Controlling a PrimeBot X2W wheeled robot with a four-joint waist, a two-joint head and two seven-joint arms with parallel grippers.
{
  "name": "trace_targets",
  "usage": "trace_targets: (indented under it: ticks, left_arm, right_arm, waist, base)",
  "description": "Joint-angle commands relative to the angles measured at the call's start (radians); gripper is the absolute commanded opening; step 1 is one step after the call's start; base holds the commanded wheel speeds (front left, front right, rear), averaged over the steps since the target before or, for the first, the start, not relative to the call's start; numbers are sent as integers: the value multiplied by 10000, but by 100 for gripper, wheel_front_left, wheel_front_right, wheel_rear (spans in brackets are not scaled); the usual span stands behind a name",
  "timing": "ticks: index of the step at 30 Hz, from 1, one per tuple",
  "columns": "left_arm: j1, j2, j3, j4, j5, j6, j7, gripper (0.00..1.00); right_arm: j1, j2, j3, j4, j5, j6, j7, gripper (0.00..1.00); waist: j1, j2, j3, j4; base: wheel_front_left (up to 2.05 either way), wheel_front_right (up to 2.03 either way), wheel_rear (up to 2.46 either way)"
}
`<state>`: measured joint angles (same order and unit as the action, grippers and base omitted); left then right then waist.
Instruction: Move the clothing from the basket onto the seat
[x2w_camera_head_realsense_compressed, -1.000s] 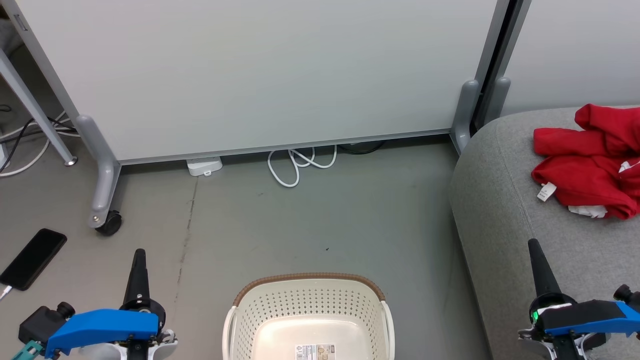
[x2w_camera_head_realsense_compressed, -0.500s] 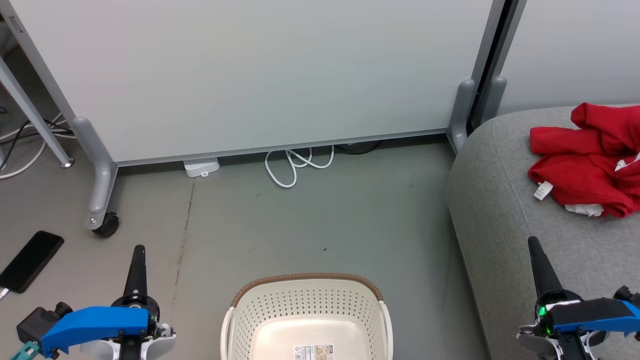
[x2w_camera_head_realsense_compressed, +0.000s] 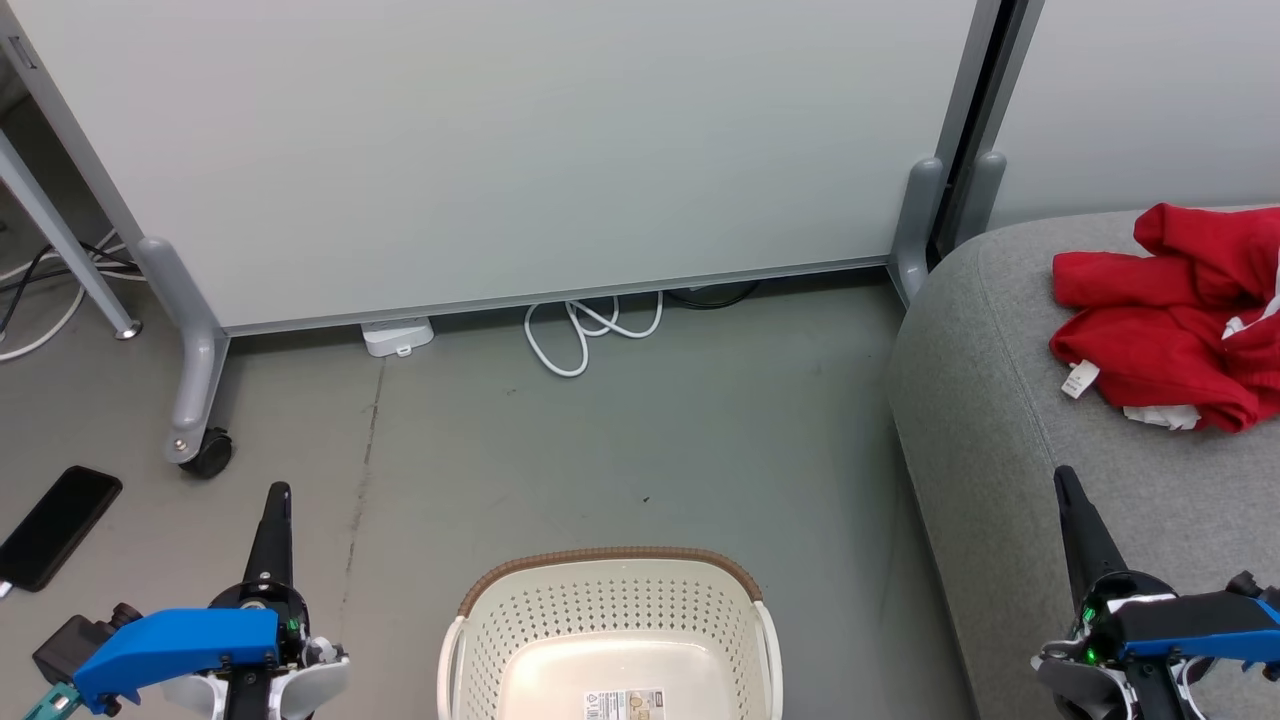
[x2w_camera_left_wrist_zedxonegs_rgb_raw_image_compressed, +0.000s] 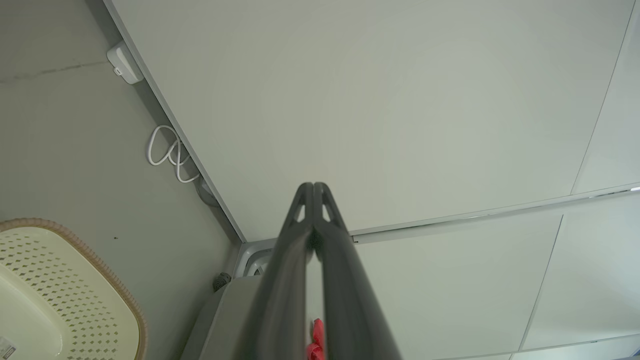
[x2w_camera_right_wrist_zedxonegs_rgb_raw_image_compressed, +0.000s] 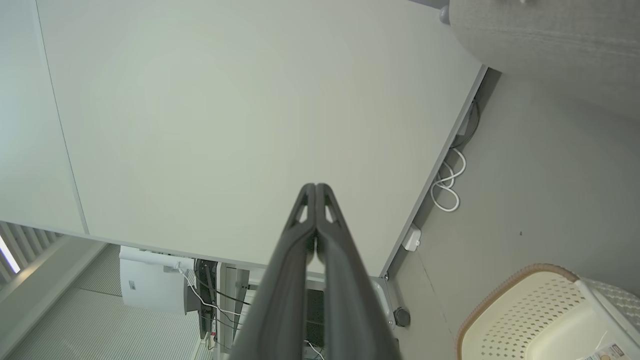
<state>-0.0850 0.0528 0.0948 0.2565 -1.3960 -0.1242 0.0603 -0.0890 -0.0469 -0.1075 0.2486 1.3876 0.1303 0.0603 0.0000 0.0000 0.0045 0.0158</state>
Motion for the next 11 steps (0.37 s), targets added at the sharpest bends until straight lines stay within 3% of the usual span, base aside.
trace_targets:
  ticks: [1,11]
  left_arm:
    - [-193,11,70,-90,-217,-92,81,0]
    - [-244,-5,124,-104,-991,-102,267,0]
  right_arm:
    - [-178,-51,-28,-69,239,6,69,0]
    - [-212,-53,-47,-62,1040,7,275,0]
  waist:
    - [0,0,-1,-8]
    - [0,0,-5,-62]
  base:
    - [0,0,0]
    - [0,0,0]
